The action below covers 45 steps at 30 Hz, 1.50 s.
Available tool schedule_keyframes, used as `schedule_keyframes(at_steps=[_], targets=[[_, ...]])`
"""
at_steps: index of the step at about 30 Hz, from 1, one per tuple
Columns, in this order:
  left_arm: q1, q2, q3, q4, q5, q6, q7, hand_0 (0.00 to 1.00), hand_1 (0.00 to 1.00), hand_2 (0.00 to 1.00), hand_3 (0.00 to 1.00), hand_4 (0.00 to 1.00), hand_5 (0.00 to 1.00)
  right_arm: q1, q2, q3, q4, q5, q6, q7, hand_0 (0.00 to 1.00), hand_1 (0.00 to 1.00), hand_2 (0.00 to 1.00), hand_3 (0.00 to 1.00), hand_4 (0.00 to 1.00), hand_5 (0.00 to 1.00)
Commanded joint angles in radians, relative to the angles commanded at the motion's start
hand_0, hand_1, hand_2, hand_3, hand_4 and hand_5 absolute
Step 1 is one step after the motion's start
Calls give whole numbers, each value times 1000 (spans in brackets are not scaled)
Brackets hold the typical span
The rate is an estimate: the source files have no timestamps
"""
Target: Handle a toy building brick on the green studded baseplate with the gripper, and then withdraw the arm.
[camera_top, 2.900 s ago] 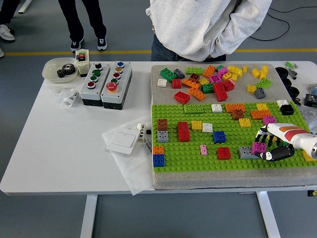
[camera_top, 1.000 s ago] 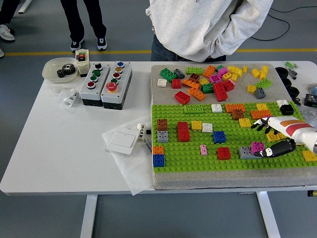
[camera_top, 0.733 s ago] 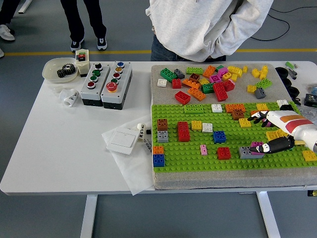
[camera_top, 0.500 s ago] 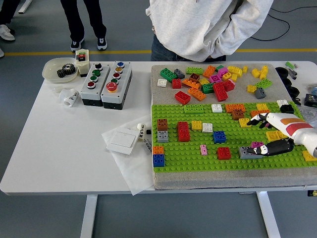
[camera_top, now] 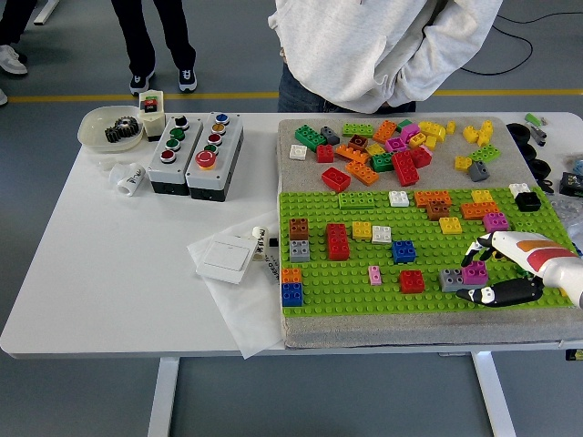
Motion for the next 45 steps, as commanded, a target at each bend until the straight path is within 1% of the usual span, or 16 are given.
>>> schedule_keyframes(at_steps=[2, 13, 14, 26, 45], targets=[[-1, 0, 1, 0, -2, 0, -1, 742, 756, 805, 614, 645, 633, -4, -2, 1, 4, -1, 1, 0, 663, 656, 709, 562, 903, 506], [1, 0, -2, 1, 4, 0, 0, 742, 756, 804, 614, 645, 633, -13, -7, -3, 22, 1, 12, 1, 651, 653, 703, 560, 903, 514], [1, 0, -2, 0, 4, 0, 0, 742, 755, 805, 614, 645, 633, -14, -7, -4, 21, 1, 13, 2, 651, 653, 702, 553, 891, 539], [-4, 0, 6, -1, -6, 0, 0, 742, 755, 806, 614, 645, 632, -6, 3, -18, -10, 13, 17, 6, 650, 651, 700, 553, 890, 542], [-6, -1, 8, -1, -9, 2, -1, 742, 755, 805, 614, 644, 630, 16, 13, -28, -34, 28, 15, 4, 650, 652, 699, 553, 892, 542]])
